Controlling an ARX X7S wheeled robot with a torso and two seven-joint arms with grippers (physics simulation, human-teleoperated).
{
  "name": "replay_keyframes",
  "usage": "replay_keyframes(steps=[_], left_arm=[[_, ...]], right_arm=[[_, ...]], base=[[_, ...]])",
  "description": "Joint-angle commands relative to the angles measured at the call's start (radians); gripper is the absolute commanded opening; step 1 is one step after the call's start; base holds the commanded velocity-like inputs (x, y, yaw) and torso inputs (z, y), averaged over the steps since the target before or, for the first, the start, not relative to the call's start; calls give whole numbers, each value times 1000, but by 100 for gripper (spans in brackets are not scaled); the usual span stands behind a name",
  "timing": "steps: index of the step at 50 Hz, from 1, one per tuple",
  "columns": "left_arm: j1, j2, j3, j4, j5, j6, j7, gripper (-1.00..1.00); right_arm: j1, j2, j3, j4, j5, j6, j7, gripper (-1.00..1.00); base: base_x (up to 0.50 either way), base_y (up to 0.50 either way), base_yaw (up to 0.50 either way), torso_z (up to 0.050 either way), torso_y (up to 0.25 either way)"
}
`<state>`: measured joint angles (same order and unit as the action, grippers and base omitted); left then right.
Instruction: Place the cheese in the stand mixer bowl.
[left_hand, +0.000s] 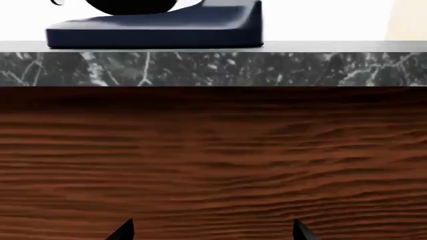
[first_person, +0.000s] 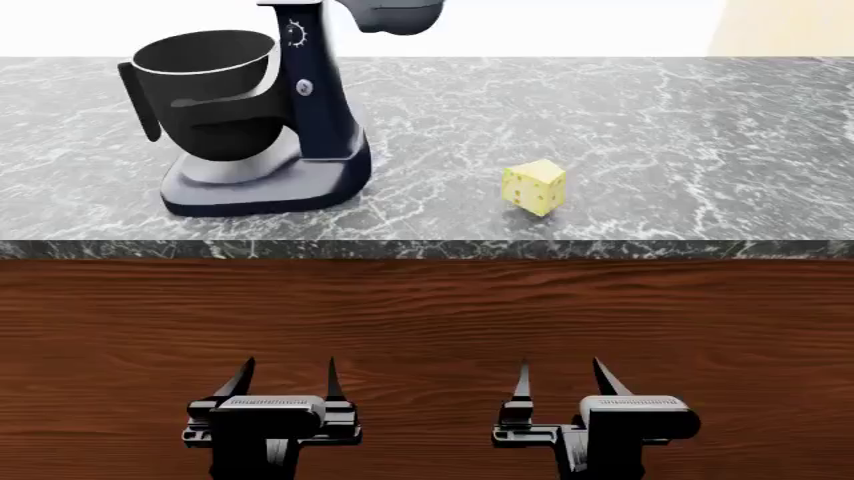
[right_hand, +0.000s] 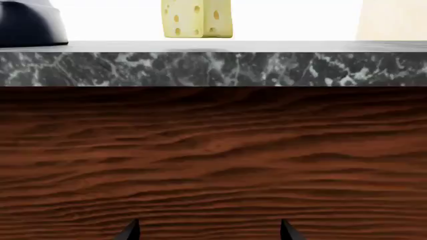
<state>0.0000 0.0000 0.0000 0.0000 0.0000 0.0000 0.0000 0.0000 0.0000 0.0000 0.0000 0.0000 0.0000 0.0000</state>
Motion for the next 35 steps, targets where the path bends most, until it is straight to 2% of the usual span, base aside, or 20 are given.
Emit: replay_keyframes(steps=[1, 2, 4, 10, 16, 20, 21, 35], left_arm=[[-5, -17, 21, -7, -7, 7, -20, 100], [-11, -23, 40, -51, 39, 46, -55, 100], [-18, -22, 42, -87, 66, 103, -116, 100], [-28, -38, 63, -122, 66, 107, -157, 100], [-23, -51, 75, -97, 45, 100, -161, 100], [-23, -64, 103, -86, 116, 75, -195, 100], [-18, -14, 39, -91, 150, 89, -130, 100], [-14, -52, 92, -95, 117, 92, -167, 100]], right_arm=[[0, 12, -13, -36, 55, 34, 7, 100], [1, 27, -41, -30, -29, 25, 53, 100], [1, 33, -50, -27, -27, 24, 63, 100], [8, 45, -57, -4, -7, 2, 87, 100], [3, 56, -65, -37, 13, 17, 97, 100], [2, 61, -73, -36, 15, 15, 102, 100], [0, 10, -16, -35, -36, 13, 42, 100], [2, 51, -66, -27, 18, 21, 74, 100]], base=[[0, 0, 0, 0, 0], [0, 0, 0, 0, 0], [0, 0, 0, 0, 0], [0, 0, 0, 0, 0], [0, 0, 0, 0, 0], [0, 0, 0, 0, 0], [0, 0, 0, 0, 0], [0, 0, 0, 0, 0]])
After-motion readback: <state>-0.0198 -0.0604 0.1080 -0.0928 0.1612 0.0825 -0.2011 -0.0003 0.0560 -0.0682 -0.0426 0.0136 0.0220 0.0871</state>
